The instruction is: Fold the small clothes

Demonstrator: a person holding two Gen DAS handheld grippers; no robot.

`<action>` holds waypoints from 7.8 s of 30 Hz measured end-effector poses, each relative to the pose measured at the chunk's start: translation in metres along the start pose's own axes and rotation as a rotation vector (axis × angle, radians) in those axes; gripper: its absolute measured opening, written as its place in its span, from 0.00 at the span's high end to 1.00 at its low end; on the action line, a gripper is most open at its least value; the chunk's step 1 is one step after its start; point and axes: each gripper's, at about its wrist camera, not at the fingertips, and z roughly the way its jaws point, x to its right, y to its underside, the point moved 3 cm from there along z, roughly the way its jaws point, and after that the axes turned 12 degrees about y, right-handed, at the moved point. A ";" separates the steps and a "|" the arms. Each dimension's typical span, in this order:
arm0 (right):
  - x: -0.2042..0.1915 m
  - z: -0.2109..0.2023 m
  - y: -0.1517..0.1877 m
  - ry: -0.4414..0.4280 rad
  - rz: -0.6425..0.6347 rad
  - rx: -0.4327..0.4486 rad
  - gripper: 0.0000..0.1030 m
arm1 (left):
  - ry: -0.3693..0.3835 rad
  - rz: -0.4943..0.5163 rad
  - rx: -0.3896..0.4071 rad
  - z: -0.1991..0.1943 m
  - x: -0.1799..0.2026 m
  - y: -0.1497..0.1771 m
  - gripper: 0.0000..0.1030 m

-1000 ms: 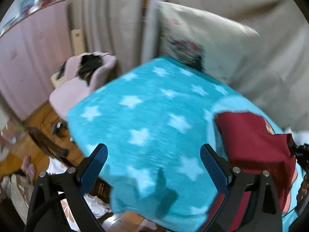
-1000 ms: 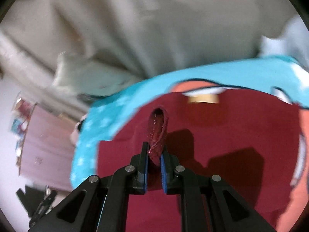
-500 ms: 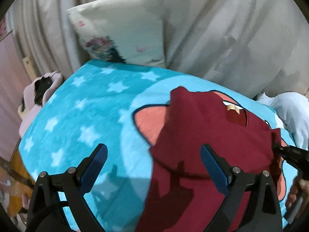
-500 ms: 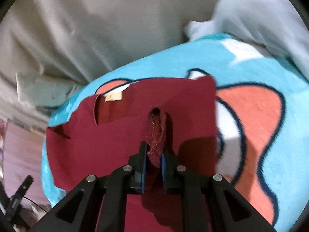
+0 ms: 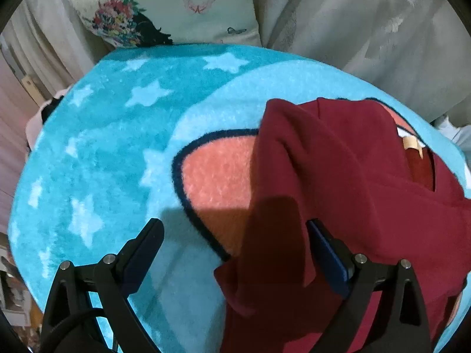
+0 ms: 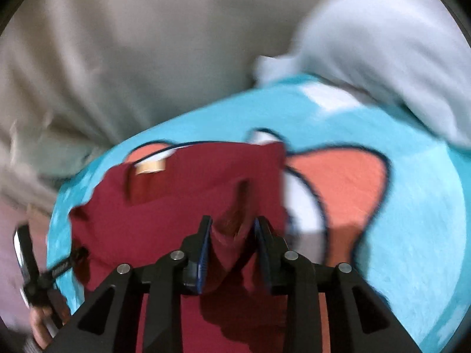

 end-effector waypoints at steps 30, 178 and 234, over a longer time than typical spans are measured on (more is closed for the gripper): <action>0.033 0.031 -0.033 -0.171 0.033 -0.066 0.39 | 0.426 0.016 -0.059 0.014 -0.003 -0.046 0.06; 0.068 -0.149 0.207 -0.451 0.029 -0.322 0.93 | 0.715 -0.334 -0.172 -0.134 -0.086 0.248 0.94; -0.081 0.006 -0.054 -0.470 -0.044 -0.222 0.73 | 0.712 -0.138 -0.051 -0.011 0.033 -0.054 0.49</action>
